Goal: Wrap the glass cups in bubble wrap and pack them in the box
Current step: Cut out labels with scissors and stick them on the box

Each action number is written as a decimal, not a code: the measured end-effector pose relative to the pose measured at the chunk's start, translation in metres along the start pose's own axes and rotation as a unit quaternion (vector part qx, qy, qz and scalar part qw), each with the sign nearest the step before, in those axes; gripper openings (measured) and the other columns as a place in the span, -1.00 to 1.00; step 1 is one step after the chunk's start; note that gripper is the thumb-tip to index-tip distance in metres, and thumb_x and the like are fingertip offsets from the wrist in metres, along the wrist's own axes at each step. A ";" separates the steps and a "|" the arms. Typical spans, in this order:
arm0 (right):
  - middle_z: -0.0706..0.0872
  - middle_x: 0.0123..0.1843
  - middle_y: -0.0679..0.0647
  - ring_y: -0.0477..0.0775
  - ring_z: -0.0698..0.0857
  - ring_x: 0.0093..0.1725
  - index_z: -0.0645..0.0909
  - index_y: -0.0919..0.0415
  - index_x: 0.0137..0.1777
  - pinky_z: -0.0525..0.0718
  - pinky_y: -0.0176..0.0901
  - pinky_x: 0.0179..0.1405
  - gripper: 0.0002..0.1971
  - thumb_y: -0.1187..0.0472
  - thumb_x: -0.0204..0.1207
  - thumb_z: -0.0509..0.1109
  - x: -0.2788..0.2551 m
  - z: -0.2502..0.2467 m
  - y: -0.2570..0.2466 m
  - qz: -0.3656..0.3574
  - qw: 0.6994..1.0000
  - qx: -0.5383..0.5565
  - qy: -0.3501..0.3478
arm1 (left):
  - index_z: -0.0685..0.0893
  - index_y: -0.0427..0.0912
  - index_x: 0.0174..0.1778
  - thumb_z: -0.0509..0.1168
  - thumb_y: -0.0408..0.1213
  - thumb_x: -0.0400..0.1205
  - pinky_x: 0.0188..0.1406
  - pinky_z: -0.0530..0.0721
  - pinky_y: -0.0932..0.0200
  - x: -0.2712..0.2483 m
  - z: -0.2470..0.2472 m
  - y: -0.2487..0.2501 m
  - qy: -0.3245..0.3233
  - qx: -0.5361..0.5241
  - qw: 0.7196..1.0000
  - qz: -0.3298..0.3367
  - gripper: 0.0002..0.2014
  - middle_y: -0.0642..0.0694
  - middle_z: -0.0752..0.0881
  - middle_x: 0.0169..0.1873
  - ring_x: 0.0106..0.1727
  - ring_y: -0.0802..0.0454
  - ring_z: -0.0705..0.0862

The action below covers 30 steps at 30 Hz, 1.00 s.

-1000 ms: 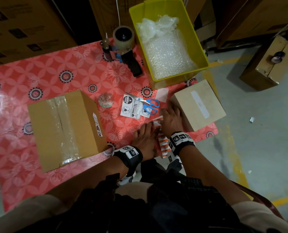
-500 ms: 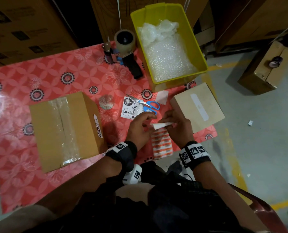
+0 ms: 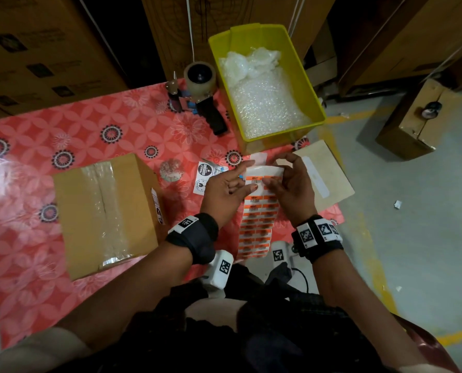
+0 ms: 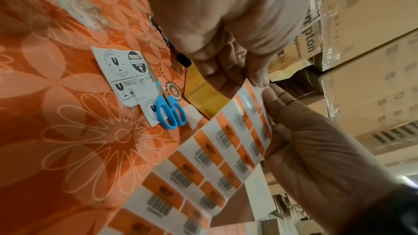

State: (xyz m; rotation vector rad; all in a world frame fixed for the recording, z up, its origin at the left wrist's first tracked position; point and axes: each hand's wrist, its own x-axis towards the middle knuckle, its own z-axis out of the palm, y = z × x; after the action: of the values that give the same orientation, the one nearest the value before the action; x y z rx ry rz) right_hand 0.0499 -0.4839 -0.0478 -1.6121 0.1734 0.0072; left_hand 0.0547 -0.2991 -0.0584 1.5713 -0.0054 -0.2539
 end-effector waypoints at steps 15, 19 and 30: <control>0.55 0.61 0.06 0.23 0.47 0.57 0.85 -0.28 0.21 0.53 0.31 0.52 -0.69 0.06 0.51 0.68 0.004 -0.007 -0.012 -0.149 0.954 -0.262 -0.014 | 0.85 -0.28 0.24 0.60 -0.50 0.58 0.19 0.85 0.05 -0.004 0.000 0.022 0.047 -0.028 0.998 -0.043 -0.69 -0.12 0.93 0.02 0.09 -0.04 0.92; 0.51 0.67 -0.09 0.23 0.40 0.60 0.86 -0.35 0.17 0.36 0.21 0.49 -0.75 -0.08 0.50 0.64 0.002 -0.003 -0.023 -0.184 0.913 -0.364 0.018 | 0.87 -0.17 0.14 0.59 -0.54 0.58 0.23 0.85 0.02 -0.003 0.002 0.023 0.029 0.006 0.999 -0.043 -0.73 -0.08 0.93 -0.03 0.07 0.01 0.91; 0.69 0.47 -0.02 0.29 0.53 0.42 0.93 -0.21 0.01 0.38 0.17 0.22 -0.89 0.04 0.53 0.65 0.001 0.000 -0.043 -0.305 0.874 -0.379 -0.004 | 0.84 0.06 -0.09 0.56 -0.59 0.59 -0.02 0.80 0.33 0.002 0.000 0.018 0.018 0.052 0.998 -0.034 -0.65 0.32 0.86 -0.30 -0.12 0.27 0.88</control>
State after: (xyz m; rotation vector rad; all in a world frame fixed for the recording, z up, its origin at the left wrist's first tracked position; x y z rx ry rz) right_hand 0.0561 -0.4821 -0.0057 -2.3920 -0.4076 -0.4571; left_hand 0.0595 -0.2996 -0.0406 1.6817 0.0649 -0.2824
